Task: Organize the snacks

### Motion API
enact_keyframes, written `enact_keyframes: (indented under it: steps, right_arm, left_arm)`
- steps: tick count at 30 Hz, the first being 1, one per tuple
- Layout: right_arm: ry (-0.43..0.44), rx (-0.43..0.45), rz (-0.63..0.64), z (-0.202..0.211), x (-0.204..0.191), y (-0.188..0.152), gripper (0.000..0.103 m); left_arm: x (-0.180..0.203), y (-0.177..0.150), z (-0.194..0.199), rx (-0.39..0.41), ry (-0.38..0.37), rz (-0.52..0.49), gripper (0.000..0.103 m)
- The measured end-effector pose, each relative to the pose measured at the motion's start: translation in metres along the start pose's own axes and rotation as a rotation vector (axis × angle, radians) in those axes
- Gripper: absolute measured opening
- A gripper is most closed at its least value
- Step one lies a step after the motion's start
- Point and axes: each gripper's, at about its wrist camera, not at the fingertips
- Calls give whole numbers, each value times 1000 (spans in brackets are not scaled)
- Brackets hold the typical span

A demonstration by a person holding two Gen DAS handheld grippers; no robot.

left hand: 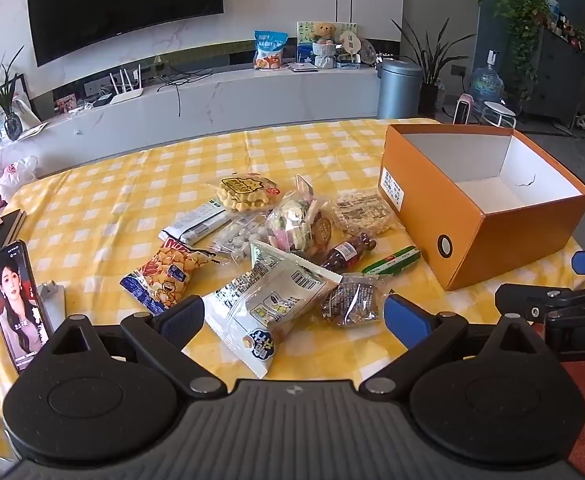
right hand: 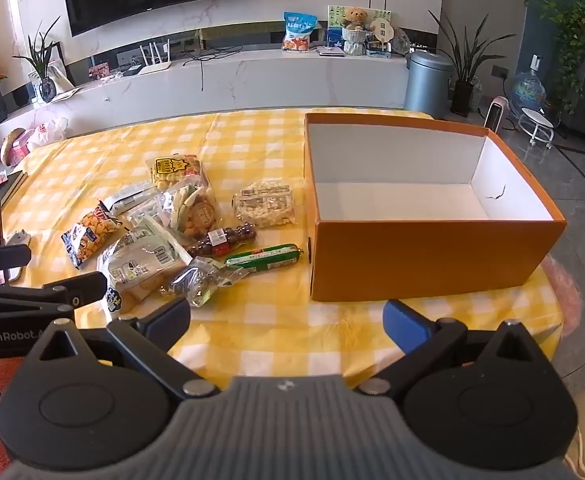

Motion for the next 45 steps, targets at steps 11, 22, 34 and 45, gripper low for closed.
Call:
enact_keyframes:
  steps: [11,22,34,45]
  right_arm:
    - [-3,7,3,1,-1,0,100]
    - [-18,18,4,5,-1,3,100]
    - [-33,20,5,6,1,4,100]
    - [-36,22,3,5,2,5,100]
  left_arm:
    - [0,0,0,7,-6,1,103]
    - [0,9,-1,27,-22,-13,103]
    - [3,13,-3,29,-42,-24,103]
    - [5,13,-3,29,-44,-26,103]
Point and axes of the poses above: each gripper's, at about its wrist camera, not at the fingertips, and z roughly against the way its jaws point, x to its right, y to its top, and after that the axes turned 9 degrees about y, right-handed
